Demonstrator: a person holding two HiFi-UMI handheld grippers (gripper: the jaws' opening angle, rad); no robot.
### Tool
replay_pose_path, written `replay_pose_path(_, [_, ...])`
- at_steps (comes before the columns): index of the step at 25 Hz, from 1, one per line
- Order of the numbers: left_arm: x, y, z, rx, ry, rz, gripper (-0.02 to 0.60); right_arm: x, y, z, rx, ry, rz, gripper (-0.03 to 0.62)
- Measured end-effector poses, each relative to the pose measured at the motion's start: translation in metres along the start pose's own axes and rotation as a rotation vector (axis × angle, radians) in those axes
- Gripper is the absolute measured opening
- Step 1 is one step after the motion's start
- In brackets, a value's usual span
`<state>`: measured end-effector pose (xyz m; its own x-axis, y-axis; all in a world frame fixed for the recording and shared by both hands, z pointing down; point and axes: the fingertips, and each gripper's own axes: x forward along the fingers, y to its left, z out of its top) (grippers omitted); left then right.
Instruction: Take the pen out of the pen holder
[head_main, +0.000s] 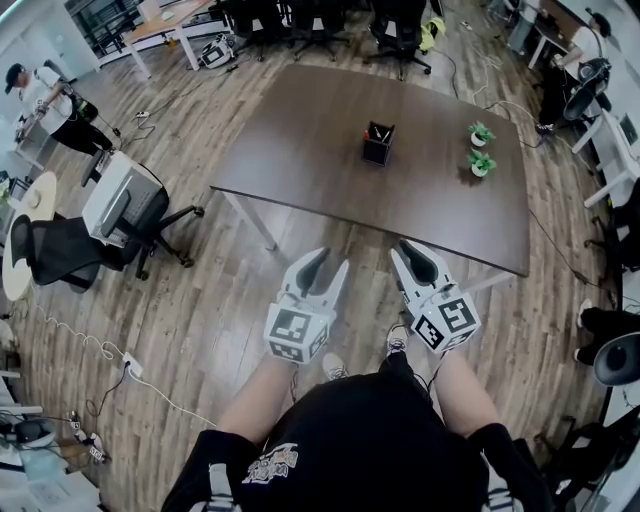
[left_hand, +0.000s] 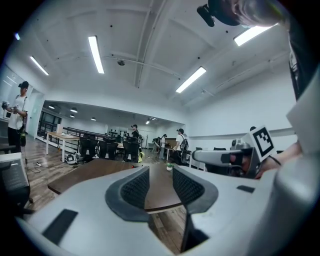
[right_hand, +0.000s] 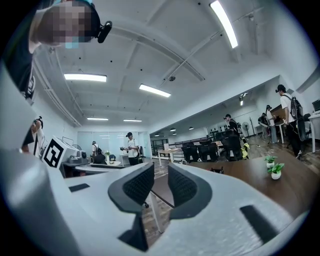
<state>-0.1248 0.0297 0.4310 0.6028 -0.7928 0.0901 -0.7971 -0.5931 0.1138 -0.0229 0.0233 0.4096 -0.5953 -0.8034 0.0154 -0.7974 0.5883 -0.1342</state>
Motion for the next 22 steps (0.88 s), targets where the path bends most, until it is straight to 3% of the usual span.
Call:
replay_pose_path(12, [-0.007,0.018,-0.001,0.017,0.005,0.020,0.164,0.019,0.010,0.002,-0.004,-0.007,0.031,0.118])
replay_pose_path(22, [0.055,0.032,0.002,0.012,0.026,0.067,0.164,0.058,-0.051,0.005,0.017,-0.004,0.083,0.126])
